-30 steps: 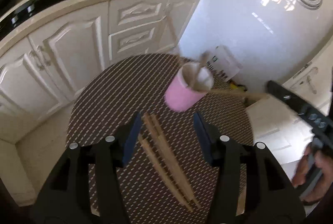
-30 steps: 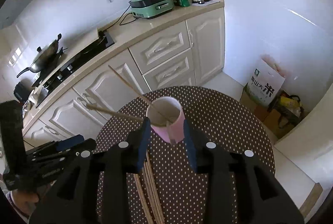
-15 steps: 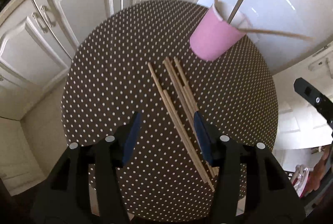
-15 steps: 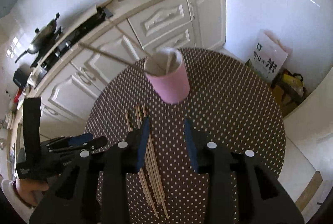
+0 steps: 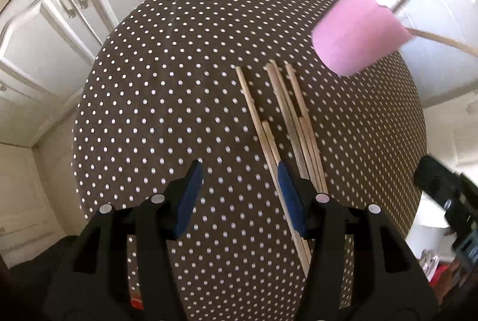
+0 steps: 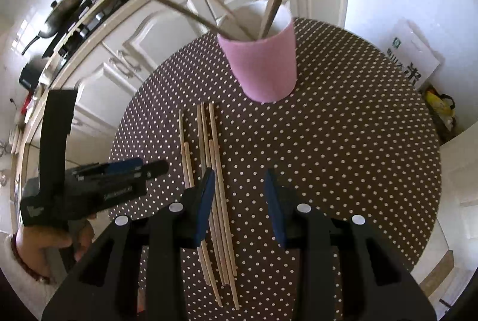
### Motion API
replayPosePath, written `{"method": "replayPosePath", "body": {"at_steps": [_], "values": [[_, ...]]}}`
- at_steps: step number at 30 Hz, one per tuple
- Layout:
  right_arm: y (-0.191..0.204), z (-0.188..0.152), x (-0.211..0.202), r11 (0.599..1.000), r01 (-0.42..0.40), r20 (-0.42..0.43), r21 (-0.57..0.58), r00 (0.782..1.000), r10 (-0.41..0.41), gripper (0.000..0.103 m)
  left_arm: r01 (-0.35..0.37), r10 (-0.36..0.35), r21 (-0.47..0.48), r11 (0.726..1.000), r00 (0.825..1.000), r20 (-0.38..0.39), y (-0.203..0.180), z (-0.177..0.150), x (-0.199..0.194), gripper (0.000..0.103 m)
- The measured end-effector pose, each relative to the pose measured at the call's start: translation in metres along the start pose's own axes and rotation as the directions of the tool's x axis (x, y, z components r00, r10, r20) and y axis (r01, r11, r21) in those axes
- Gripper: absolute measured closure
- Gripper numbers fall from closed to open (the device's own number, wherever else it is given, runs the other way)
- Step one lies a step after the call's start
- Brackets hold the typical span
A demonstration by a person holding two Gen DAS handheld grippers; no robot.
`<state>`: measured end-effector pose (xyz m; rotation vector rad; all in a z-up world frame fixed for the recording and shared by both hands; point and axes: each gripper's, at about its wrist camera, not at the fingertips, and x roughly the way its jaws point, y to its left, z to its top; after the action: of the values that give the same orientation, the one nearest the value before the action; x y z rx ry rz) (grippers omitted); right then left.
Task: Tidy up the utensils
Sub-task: 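Move both grippers back over the remaining sticks on the table, then close the left gripper on a stick while the right gripper grasps another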
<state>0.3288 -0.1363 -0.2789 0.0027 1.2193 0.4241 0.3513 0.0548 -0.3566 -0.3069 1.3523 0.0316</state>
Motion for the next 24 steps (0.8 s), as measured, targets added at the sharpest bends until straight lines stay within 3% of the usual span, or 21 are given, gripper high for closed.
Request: {"method": "replayPosePath", "body": {"at_steps": [12, 16, 20, 24], "values": [[0.017, 0.017, 0.047, 0.988, -0.040, -0.066, -0.147, 0.997, 0.031, 0.071, -0.015, 0.016, -0.062, 0.998, 1.000, 0.018, 0.002, 0.052, 0.026, 0.051], [0.020, 0.021, 0.058, 0.987, -0.053, -0.078, -0.154, 0.996, 0.041, 0.071, -0.041, 0.040, -0.040, 0.998, 0.999, -0.004, -0.004, 0.068, 0.040, 0.067], [0.018, 0.027, 0.064, 0.986, -0.062, -0.082, -0.155, 0.995, 0.050, 0.071, -0.090, 0.090, 0.016, 0.996, 0.996, -0.001, -0.014, 0.075, 0.046, 0.070], [0.018, 0.034, 0.071, 0.985, -0.068, -0.081, -0.156, 0.995, 0.055, 0.071, -0.108, 0.108, 0.050, 0.993, 0.994, 0.003, -0.025, 0.069, 0.044, 0.084]]}}
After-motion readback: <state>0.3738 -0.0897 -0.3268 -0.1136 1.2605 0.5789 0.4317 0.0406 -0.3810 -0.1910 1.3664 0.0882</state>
